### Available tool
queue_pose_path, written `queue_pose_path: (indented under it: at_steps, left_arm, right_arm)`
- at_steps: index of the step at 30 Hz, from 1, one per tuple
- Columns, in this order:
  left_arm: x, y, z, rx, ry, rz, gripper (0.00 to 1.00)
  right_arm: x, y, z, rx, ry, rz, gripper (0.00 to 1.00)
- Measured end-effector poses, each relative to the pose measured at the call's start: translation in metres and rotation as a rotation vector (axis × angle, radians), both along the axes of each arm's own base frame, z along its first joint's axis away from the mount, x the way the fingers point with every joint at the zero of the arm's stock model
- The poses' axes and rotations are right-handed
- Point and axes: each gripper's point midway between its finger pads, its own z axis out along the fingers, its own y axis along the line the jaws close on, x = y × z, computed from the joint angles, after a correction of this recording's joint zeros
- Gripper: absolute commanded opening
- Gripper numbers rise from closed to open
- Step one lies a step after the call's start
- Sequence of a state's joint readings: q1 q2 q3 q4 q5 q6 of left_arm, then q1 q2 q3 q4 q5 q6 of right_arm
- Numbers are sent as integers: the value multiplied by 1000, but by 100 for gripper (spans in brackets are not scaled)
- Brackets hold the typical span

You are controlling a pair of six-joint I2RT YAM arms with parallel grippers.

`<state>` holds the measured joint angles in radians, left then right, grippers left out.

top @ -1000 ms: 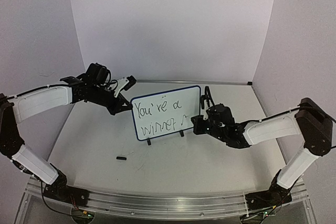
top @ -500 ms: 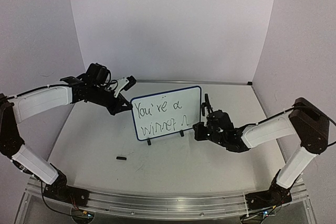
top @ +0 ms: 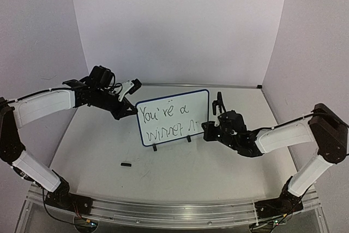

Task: Write a sentence on the whiteboard

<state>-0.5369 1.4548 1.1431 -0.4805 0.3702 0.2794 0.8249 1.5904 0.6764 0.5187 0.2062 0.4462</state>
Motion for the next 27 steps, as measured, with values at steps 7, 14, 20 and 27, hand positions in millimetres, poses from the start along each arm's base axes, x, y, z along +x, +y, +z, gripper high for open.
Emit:
queue_pose_path:
  at_steps: [7, 14, 20, 27]
  left_arm:
    - [0, 0, 0, 0, 0, 0, 0]
    - [0, 0, 0, -1, 0, -1, 0]
    - [0, 0, 0, -1, 0, -2, 0]
    - [0, 0, 0, -1, 0, -2, 0]
  right_arm:
    - [4, 2, -3, -17, -3, -3, 0]
    - [4, 6, -9, -37, 7, 18, 0]
    - [2, 4, -21, -64, 36, 16, 0]
    - [4, -3, -24, -90, 36, -18, 0]
